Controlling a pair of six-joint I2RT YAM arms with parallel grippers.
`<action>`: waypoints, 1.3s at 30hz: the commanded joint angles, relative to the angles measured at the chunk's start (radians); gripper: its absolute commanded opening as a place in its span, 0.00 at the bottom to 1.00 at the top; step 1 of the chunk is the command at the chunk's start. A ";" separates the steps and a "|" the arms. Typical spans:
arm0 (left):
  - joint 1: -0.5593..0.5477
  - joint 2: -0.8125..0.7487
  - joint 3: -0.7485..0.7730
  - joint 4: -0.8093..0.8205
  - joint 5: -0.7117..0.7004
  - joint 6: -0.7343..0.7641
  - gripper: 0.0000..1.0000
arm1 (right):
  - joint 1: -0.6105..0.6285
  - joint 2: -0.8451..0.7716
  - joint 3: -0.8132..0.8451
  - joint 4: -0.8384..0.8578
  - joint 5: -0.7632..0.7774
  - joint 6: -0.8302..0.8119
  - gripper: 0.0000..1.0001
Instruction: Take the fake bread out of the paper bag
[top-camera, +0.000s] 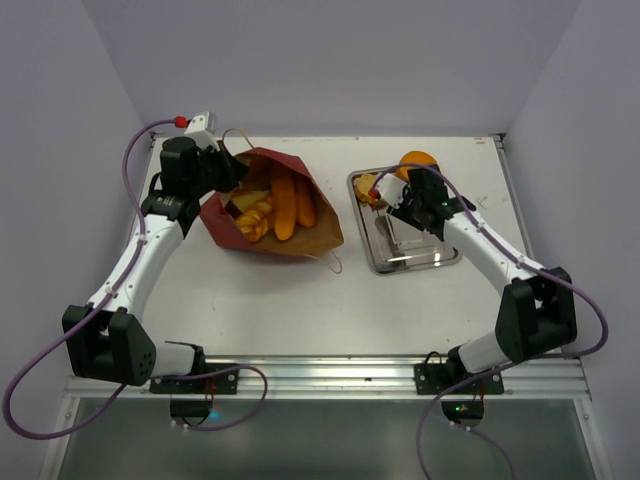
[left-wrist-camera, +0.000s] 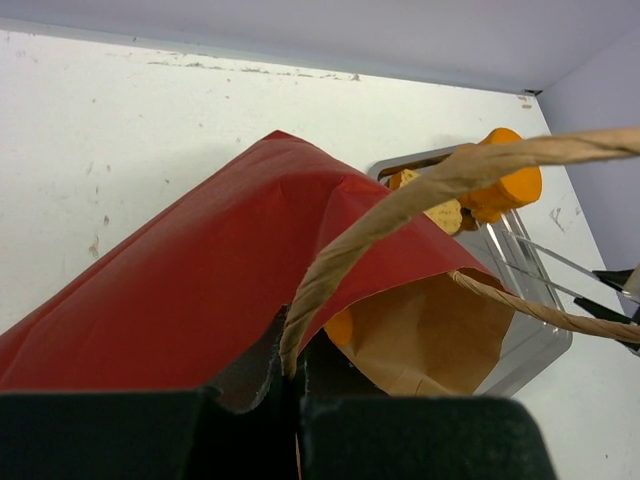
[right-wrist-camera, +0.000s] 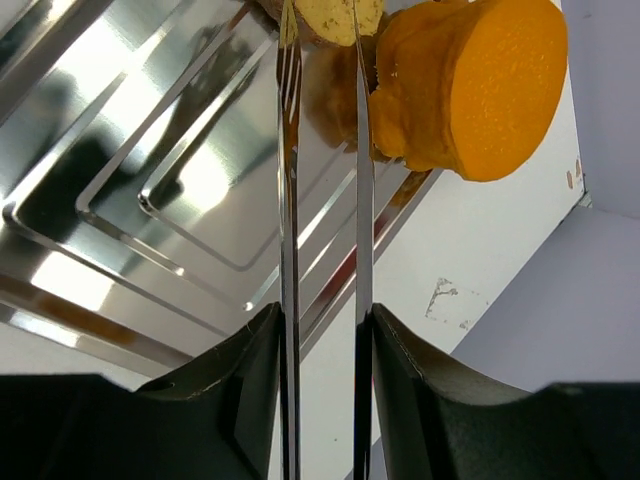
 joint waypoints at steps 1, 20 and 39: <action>0.006 -0.028 0.006 0.064 0.045 0.015 0.00 | -0.005 -0.096 0.065 -0.066 -0.079 0.056 0.42; 0.006 0.018 0.007 0.081 0.048 -0.043 0.00 | -0.005 -0.301 0.419 -0.465 -0.745 0.404 0.36; -0.094 0.168 -0.022 0.340 -0.011 -0.303 0.00 | 0.107 -0.087 0.272 -0.209 -0.810 0.828 0.34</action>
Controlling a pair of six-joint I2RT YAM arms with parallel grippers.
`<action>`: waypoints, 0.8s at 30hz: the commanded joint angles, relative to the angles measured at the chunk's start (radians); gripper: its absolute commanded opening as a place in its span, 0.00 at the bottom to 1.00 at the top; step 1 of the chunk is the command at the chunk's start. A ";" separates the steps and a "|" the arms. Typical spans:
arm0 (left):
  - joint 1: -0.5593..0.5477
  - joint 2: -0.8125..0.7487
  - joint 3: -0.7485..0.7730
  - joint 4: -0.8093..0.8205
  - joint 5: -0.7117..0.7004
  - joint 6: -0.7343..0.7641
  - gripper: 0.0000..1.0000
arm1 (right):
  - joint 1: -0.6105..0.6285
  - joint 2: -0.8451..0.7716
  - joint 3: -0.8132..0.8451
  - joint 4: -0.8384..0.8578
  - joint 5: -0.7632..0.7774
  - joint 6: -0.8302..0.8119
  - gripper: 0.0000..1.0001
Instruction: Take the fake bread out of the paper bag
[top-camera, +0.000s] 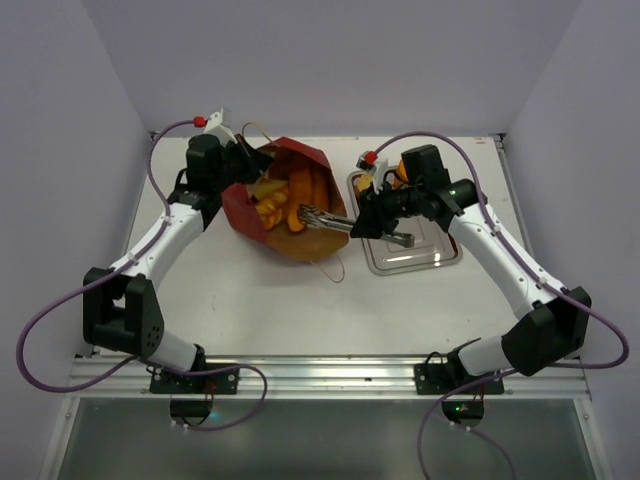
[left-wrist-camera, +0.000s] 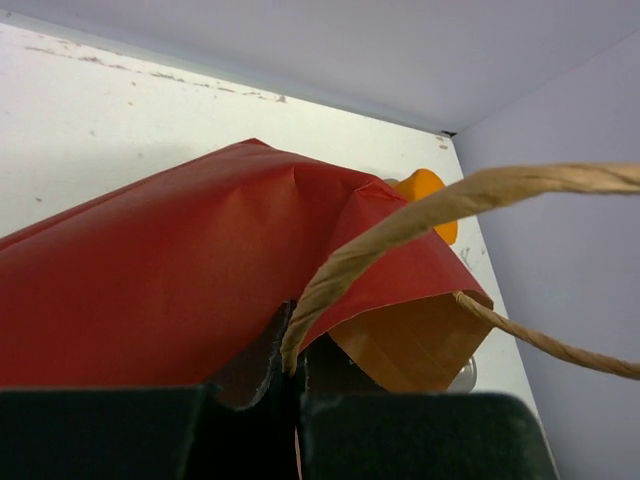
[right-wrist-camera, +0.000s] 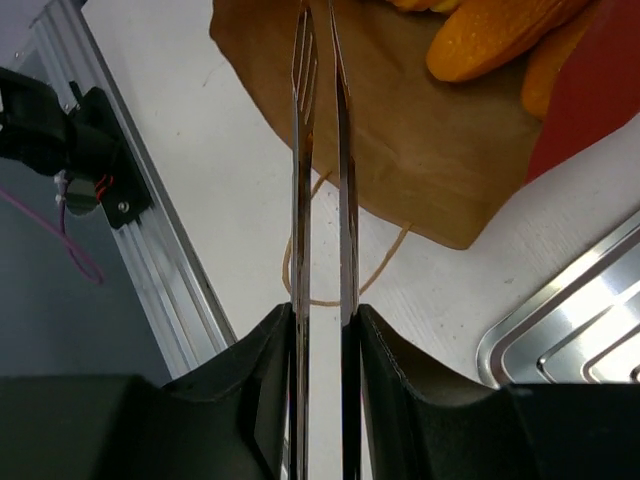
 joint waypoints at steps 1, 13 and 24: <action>-0.032 0.014 -0.027 0.118 -0.020 -0.075 0.00 | 0.004 0.008 -0.028 0.138 0.066 0.185 0.34; -0.096 0.026 -0.065 0.187 -0.063 -0.113 0.00 | 0.026 0.000 -0.173 0.352 0.317 0.525 0.33; -0.103 0.013 -0.087 0.202 -0.069 -0.123 0.00 | 0.043 0.044 -0.198 0.454 0.485 0.670 0.37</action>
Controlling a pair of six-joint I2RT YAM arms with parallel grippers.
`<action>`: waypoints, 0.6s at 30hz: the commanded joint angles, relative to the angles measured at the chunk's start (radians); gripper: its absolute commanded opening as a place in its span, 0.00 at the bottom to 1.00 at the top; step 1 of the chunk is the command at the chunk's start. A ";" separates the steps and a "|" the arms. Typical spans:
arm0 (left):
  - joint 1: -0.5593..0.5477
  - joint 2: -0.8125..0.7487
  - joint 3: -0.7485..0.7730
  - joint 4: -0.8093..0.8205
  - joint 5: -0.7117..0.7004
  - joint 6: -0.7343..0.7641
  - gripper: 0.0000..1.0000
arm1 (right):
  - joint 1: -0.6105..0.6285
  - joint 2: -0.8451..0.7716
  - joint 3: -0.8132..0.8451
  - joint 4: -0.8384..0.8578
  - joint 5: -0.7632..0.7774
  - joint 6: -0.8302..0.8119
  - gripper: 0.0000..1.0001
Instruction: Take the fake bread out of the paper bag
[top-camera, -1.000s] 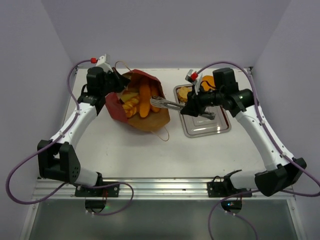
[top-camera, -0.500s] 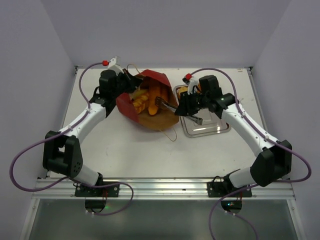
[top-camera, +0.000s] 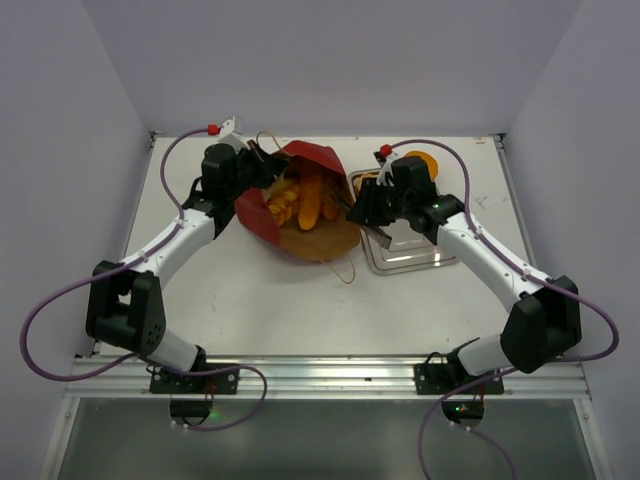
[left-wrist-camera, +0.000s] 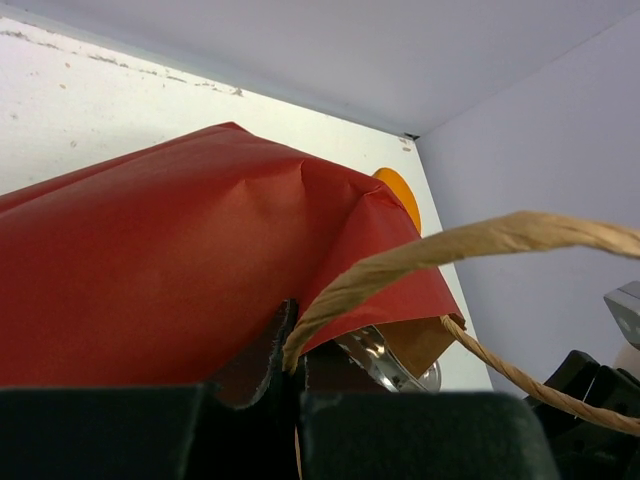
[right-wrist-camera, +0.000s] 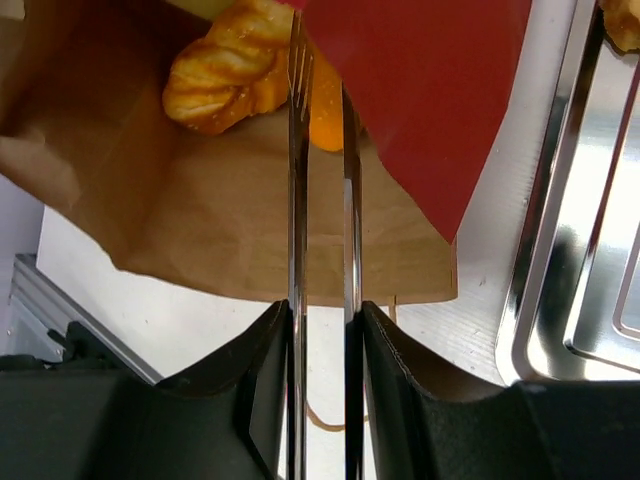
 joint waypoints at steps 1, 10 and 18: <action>-0.010 -0.017 -0.014 0.029 -0.018 -0.015 0.00 | 0.002 0.019 -0.002 0.091 0.069 0.077 0.37; -0.010 -0.032 -0.036 0.032 0.002 -0.007 0.00 | 0.005 0.091 0.009 0.122 0.063 0.111 0.38; -0.010 -0.057 -0.045 0.032 0.008 -0.004 0.00 | 0.010 0.127 0.002 0.154 0.008 0.151 0.43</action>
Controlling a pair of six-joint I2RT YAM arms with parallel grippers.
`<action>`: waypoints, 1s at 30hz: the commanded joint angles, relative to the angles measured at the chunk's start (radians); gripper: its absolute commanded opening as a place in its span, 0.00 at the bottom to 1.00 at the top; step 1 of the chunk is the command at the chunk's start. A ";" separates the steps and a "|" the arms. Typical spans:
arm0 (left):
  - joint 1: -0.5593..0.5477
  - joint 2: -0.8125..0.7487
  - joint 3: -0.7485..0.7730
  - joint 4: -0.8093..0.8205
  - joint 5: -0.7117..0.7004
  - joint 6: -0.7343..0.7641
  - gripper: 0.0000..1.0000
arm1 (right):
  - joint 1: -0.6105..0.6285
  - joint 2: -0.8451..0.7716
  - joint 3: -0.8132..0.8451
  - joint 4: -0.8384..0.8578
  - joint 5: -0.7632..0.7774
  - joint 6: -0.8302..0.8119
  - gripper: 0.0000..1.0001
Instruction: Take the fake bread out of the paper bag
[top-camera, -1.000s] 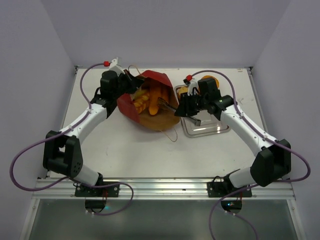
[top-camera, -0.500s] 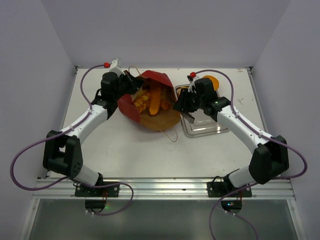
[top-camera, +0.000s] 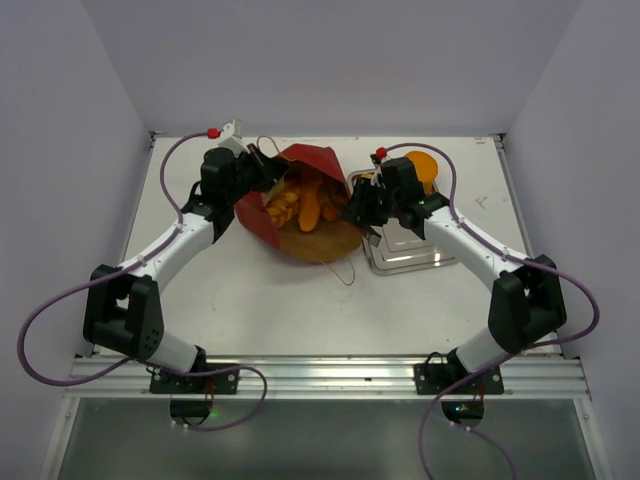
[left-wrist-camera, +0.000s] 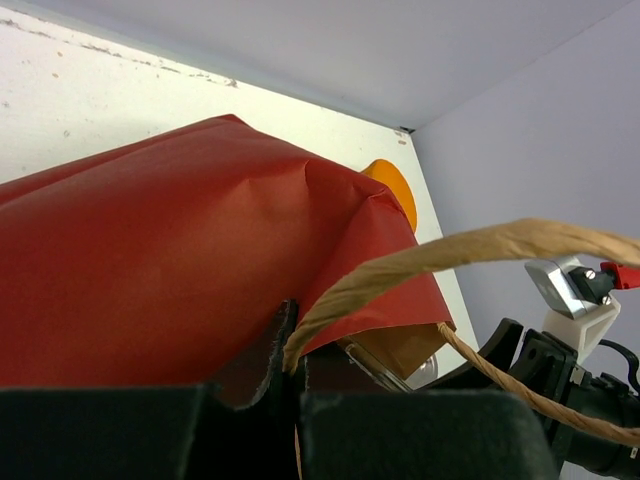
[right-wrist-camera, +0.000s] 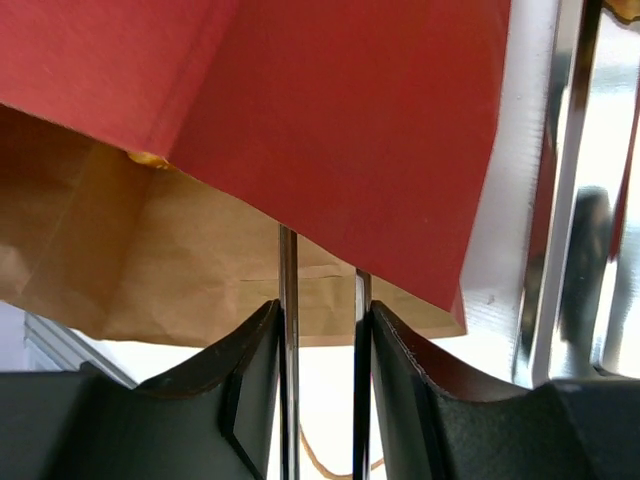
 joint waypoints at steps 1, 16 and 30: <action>-0.006 -0.037 -0.015 0.019 0.003 0.003 0.00 | 0.008 0.010 0.000 0.087 -0.042 0.040 0.43; -0.006 -0.053 -0.025 0.014 0.003 0.008 0.00 | 0.007 -0.012 -0.029 0.084 0.018 0.032 0.45; -0.006 -0.059 -0.032 0.014 0.011 0.006 0.00 | 0.007 0.036 -0.047 0.136 -0.059 0.080 0.46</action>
